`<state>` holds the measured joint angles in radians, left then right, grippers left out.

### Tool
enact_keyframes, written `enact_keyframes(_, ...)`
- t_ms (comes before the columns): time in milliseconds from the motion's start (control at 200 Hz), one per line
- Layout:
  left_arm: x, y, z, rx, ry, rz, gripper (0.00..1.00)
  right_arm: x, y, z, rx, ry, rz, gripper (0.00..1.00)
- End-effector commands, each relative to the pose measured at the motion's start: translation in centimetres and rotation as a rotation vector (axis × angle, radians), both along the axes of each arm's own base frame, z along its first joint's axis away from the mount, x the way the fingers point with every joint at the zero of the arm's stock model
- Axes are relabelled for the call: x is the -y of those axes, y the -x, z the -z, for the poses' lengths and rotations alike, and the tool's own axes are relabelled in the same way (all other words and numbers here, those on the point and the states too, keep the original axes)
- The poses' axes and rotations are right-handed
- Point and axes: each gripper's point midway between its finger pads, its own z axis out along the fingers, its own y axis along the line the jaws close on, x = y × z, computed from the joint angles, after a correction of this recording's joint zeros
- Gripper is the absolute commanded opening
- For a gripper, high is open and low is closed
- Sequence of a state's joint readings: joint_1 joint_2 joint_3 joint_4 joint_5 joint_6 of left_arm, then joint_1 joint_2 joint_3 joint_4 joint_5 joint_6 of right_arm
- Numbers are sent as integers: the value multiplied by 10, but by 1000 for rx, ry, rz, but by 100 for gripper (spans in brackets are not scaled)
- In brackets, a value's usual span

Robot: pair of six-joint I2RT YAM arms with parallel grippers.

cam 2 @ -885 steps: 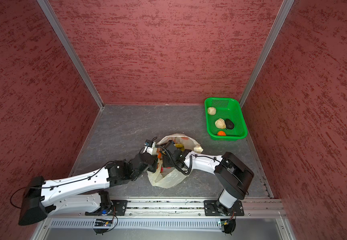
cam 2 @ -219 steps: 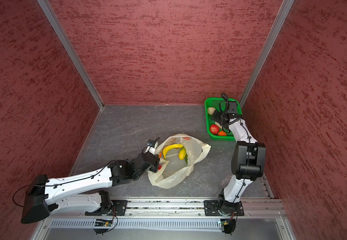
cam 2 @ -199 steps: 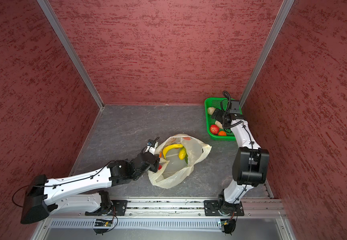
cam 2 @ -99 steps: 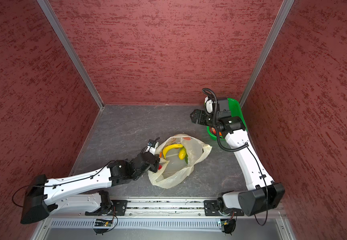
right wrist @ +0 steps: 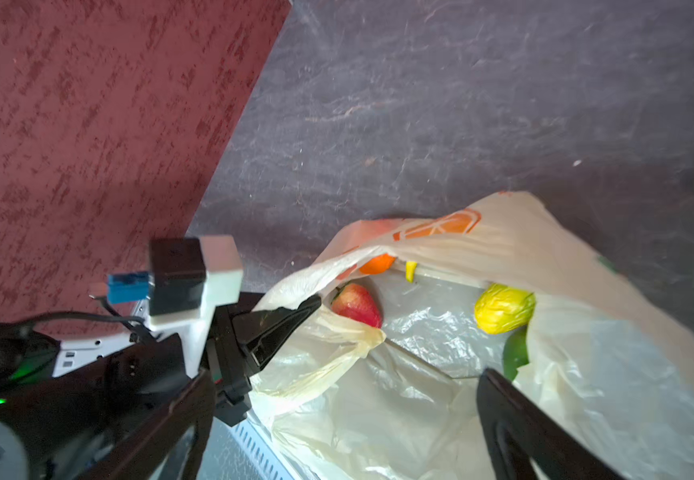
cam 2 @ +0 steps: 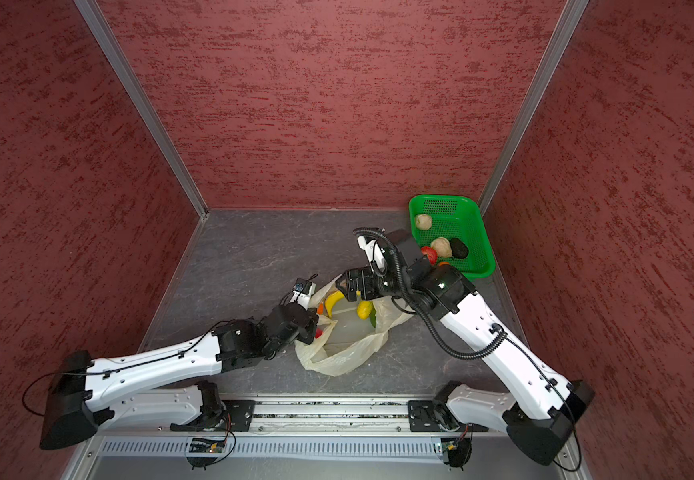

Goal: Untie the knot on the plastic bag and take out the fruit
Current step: 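Move the right gripper back into the bag mouth toward the remaining fruit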

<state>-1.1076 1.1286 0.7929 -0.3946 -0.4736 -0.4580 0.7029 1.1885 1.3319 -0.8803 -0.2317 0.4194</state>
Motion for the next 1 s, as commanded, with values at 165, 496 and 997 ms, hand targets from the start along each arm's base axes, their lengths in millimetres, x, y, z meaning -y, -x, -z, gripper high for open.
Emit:
enact_keyframes(165, -6, 4, -12, 0, 19, 11, 0, -17, 0, 52, 35, 72, 13, 98)
enact_keyframes(496, -20, 9, 0, -40, -20, -12, 0, -28, 10, 118, 79, 181, -26, 97)
enact_keyframes(997, -42, 9, -2, -30, -14, -86, 0, -41, 46, 227, -42, 281, -73, 94)
